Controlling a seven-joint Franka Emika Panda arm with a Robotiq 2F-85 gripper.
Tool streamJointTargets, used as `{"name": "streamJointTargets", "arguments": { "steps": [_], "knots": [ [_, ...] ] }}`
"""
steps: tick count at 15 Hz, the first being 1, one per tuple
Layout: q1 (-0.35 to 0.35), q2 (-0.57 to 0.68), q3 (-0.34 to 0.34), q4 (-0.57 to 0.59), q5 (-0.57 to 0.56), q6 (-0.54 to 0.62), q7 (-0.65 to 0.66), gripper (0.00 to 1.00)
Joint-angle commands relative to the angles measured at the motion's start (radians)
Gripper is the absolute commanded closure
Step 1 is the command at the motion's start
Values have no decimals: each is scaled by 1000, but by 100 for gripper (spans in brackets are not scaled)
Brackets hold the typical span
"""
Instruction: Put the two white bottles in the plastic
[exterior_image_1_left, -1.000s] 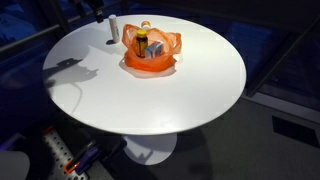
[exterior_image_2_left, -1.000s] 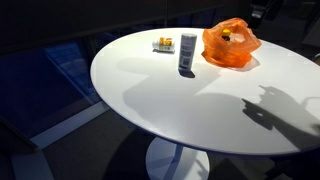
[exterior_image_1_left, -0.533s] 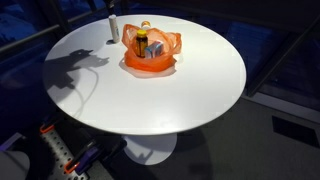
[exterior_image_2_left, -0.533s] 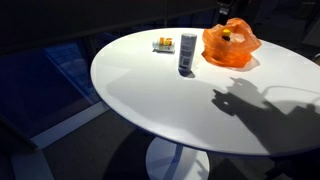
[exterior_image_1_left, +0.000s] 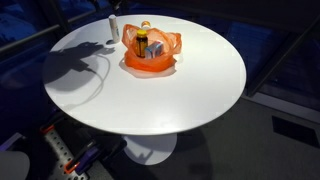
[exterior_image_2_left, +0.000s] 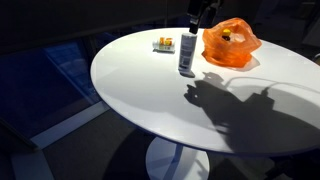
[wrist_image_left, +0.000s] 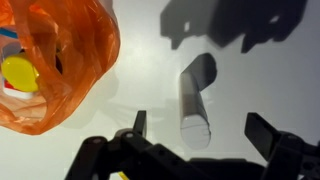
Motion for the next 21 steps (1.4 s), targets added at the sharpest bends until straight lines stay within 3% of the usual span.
{"name": "streamJointTargets", "arguments": {
  "steps": [1, 6, 7, 8, 9, 16, 21],
  "knots": [
    [25, 76, -18, 82, -12, 5, -54, 0],
    [44, 142, -28, 134, -15, 6, -88, 0],
    [46, 151, -30, 141, -14, 5, -93, 8],
    [48, 160, -31, 148, -14, 2, -99, 25],
    [49, 166, -32, 154, -11, 1, -105, 34],
    [49, 131, -51, 163, -17, -26, -109, 90],
    [34, 66, -72, 178, -8, -34, -108, 88]
  ]
}}
